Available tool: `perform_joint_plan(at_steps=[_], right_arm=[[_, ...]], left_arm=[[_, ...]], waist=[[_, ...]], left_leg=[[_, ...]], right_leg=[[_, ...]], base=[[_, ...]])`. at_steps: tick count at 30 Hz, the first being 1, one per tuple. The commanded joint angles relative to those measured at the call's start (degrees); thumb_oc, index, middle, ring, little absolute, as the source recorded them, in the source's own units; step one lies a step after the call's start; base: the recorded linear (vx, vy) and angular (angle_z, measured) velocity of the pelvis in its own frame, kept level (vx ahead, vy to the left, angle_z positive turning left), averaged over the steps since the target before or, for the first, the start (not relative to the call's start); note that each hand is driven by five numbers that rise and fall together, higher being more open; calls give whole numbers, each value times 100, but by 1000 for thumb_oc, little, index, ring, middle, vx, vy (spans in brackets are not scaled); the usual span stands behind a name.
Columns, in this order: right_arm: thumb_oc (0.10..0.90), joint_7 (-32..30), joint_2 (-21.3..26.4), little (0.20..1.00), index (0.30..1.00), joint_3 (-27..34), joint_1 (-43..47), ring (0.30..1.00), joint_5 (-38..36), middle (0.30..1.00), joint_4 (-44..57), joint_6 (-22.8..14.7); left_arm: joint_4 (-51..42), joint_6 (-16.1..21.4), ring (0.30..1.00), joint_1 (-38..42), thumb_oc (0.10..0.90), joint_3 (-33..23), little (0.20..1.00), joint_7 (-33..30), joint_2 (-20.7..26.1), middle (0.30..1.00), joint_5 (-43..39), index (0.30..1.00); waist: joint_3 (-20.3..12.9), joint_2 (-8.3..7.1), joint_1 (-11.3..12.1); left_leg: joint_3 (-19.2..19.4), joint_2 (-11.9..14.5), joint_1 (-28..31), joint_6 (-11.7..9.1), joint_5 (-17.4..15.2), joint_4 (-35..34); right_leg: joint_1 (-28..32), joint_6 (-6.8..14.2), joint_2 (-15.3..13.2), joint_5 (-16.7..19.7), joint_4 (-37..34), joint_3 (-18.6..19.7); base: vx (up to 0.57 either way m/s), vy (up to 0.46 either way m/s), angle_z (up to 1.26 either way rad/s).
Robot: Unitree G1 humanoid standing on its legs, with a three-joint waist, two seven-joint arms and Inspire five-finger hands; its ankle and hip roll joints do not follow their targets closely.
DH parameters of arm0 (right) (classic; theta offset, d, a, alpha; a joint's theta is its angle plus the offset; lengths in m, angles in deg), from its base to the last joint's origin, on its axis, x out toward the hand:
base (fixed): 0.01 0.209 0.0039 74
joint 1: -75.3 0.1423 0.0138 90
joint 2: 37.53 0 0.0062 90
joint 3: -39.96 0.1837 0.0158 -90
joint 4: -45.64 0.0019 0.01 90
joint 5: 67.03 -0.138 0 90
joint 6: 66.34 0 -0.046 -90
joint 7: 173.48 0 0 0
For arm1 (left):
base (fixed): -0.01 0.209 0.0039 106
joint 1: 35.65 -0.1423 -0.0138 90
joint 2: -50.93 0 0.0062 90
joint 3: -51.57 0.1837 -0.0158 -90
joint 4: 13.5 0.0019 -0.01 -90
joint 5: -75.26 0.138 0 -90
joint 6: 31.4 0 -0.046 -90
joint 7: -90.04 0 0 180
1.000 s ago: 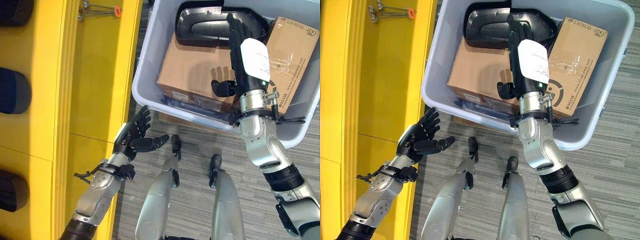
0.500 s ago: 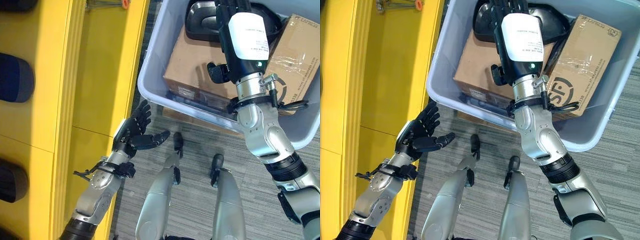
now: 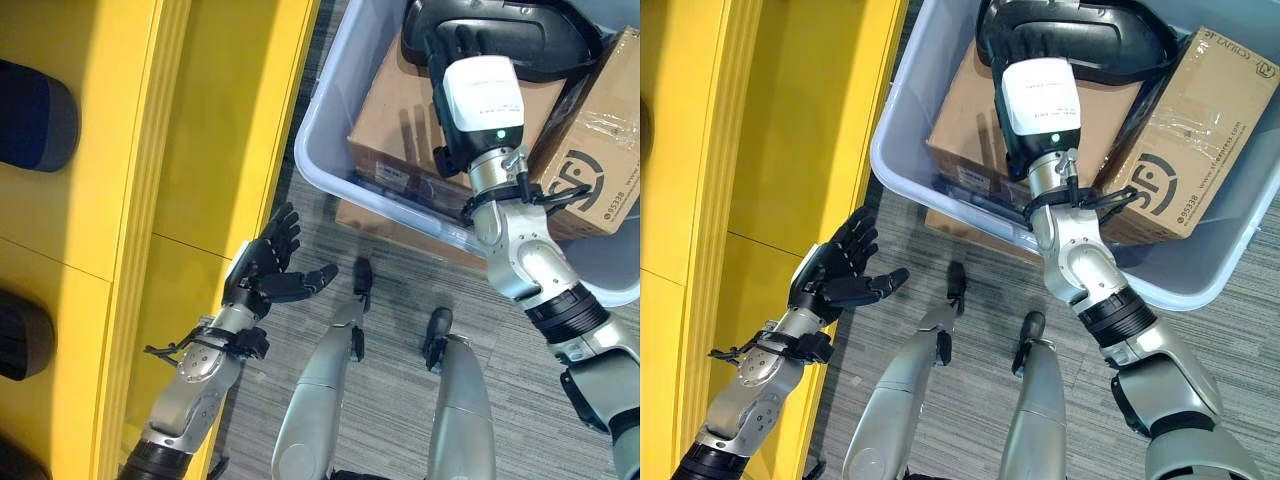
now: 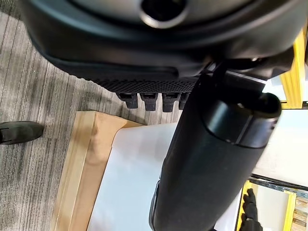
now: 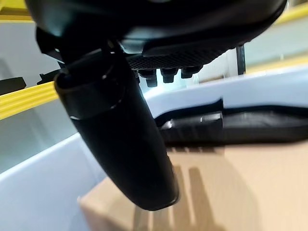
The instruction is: Move parts from the plastic box to the shelf.
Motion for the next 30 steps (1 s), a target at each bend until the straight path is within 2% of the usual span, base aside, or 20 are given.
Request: perform_joint_plan(at_steps=[1, 3, 4, 5, 6, 12, 15, 22, 30], right_arm=[[900, -1069, 411, 1000, 1000, -12, 1077, 1000, -241, 1000, 189, 548], [900, -1552, 529, 1000, 1000, 76, 1183, 1000, -601, 1000, -201, 630], [900, -1871, 621, 1000, 1000, 180, 1398, 1000, -799, 1000, -509, 701], [900, -1894, 649, 1000, 1000, 196, 1460, 1000, -852, 1000, -583, 711], [900, -1848, 703, 1000, 1000, 185, 1566, 1000, -812, 1000, -778, 613], [900, -1453, 906, 1000, 1000, -98, 1822, 1000, -644, 1000, -887, 711], [900, -1404, 1031, 1000, 1000, -362, 2059, 1000, -1023, 1000, -1199, 702], [900, -1295, 1049, 1000, 1000, -723, 2323, 1000, -1201, 1000, -1542, 580], [900, -1304, 992, 1000, 1000, -719, 2261, 1000, -1649, 1000, -1654, 645]], left_arm=[[-512, 619, 1000, -65, 900, 23, 1000, 41, 41, 1000, 81, 1000], [-545, 659, 1000, -115, 900, 8, 1000, 50, 94, 1000, 39, 1000], [-558, 716, 1000, -134, 900, -11, 1000, 88, 113, 1000, 23, 1000], [-572, 716, 1000, -151, 900, -8, 1000, 91, 122, 1000, 37, 1000], [-556, 770, 1000, -213, 900, 48, 1000, 135, 105, 1000, 62, 1000], [-648, 795, 1000, -322, 900, 42, 1000, 134, 116, 1000, 24, 1000], [-673, 761, 1000, -369, 900, -33, 1000, 205, 175, 1000, -39, 1000], [-605, 842, 1000, -405, 900, 16, 1000, 252, 214, 1000, -139, 1000], [-572, 843, 1000, -392, 900, -4, 1000, 267, 228, 1000, -143, 1000]], waist=[[-51, 422, 91], [-51, 441, 116], [-51, 496, 165], [-51, 500, 174], [-51, 486, 160], [-51, 526, 171], [-51, 553, 196], [-51, 630, 256], [-51, 613, 300]], left_leg=[[-463, -559, 225, -13, -1028, 400], [-474, -565, 189, -5, -1036, 424], [-454, -531, 67, 31, -920, 400], [-455, -536, 67, 32, -928, 405], [-471, -594, 176, 1, -1082, 468], [-419, -596, 207, -5, -1106, 485], [-412, -591, 190, -19, -1113, 514], [-399, -588, 28, -20, -1095, 559], [-405, -583, -146, 4, -1118, 636]], right_leg=[[56, -282, 432, -111, 92, -175], [23, -288, 430, -127, 121, -182], [-114, -328, 432, -26, 134, -273], [-110, -328, 423, -32, 135, -281], [-1, -301, 401, -177, 176, -202], [7, -316, 359, -190, 184, -202], [-12, -326, 346, -217, 223, -221], [-216, -354, 335, -246, 312, -226], [-346, -352, 343, -239, 383, -237]], base=[[105, -4, 17], [-11, 20, 11], [-46, 32, 2], [30, 34, 1], [68, 14, 0], [33, 24, -3], [0, 0, 0], [-2, 26, -3], [8, 8, 3]])
